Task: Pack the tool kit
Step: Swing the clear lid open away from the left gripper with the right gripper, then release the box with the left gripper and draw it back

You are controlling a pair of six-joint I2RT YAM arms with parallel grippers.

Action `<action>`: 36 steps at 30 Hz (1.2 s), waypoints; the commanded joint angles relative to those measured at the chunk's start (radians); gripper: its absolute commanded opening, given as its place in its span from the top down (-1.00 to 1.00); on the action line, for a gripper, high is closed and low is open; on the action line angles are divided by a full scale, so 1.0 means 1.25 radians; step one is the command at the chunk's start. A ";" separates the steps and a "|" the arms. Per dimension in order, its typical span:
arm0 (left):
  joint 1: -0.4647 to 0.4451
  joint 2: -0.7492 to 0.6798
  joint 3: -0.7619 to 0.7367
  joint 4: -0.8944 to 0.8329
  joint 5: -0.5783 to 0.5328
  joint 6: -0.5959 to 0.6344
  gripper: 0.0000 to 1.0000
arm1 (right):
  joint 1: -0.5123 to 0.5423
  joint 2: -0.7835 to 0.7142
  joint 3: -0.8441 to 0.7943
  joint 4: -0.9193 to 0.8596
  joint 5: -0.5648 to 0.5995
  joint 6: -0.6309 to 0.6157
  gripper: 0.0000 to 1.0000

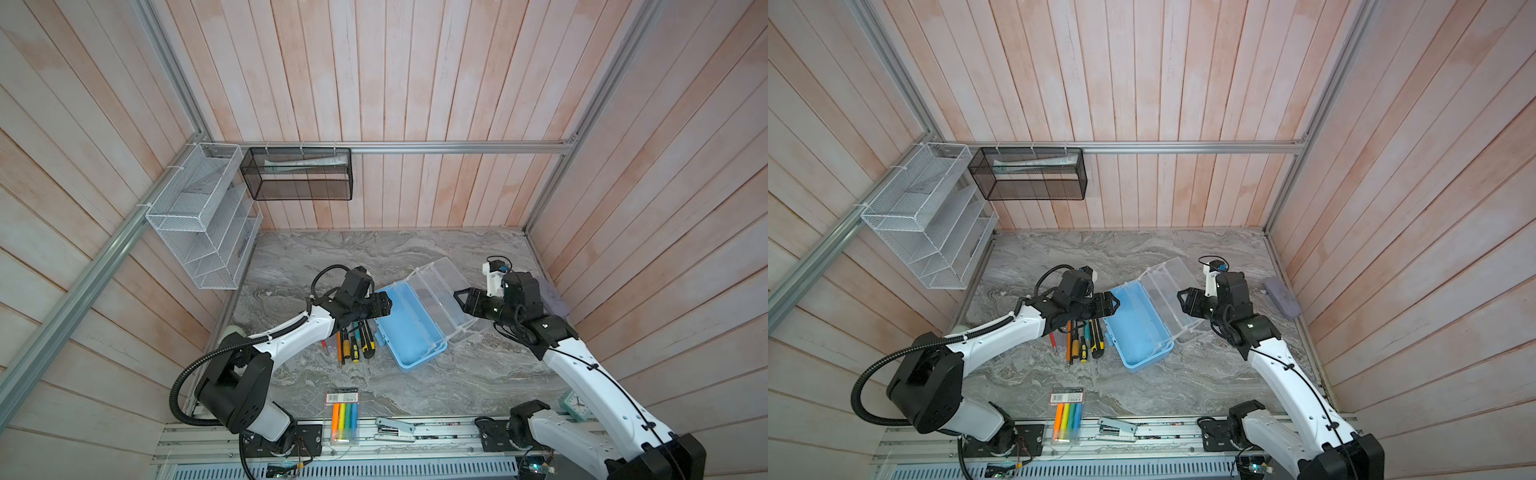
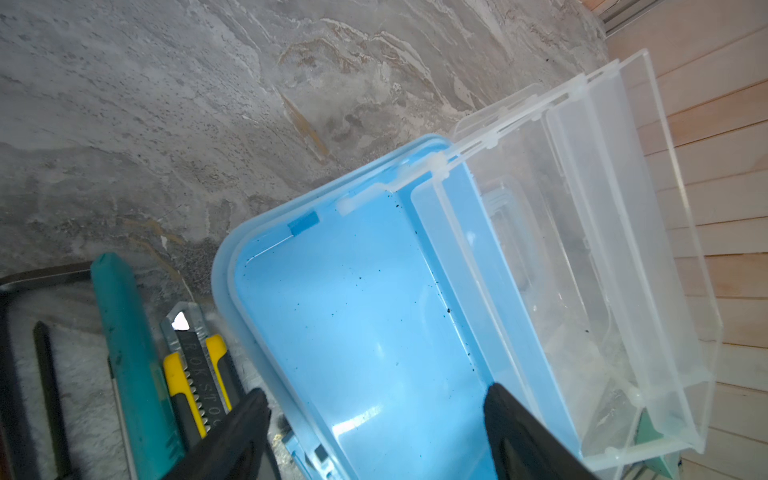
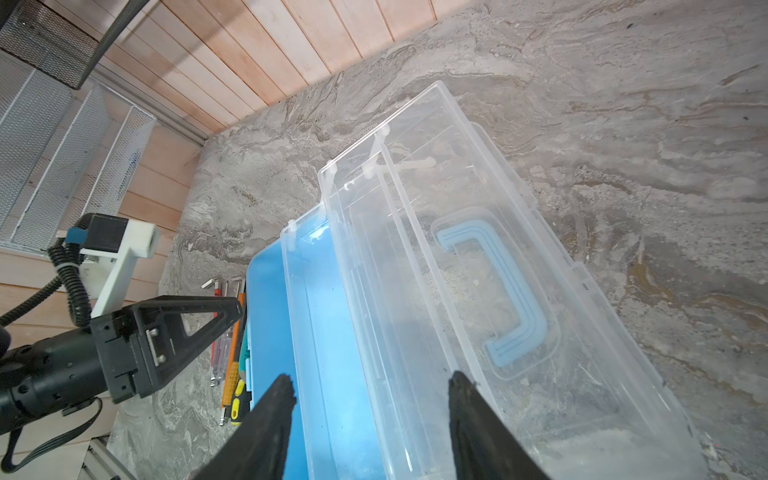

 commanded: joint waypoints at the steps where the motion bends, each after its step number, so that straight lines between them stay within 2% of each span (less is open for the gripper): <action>1: 0.003 0.015 0.013 -0.018 -0.012 0.021 -0.67 | 0.005 -0.005 -0.004 -0.003 0.020 0.003 -0.17; 15: 0.027 0.130 0.084 0.019 0.040 0.048 -0.67 | 0.006 0.049 0.009 0.034 -0.002 0.008 -0.16; 29: 0.055 0.319 0.292 0.024 0.136 0.073 -0.65 | 0.010 0.080 0.017 0.049 -0.033 0.016 -0.12; 33: 0.096 0.242 0.222 -0.012 0.050 0.085 -0.66 | 0.013 0.069 0.029 0.033 -0.023 0.007 -0.12; 36: 0.143 0.114 0.109 -0.016 -0.005 0.080 -0.64 | 0.020 0.063 0.039 0.023 -0.014 -0.001 -0.02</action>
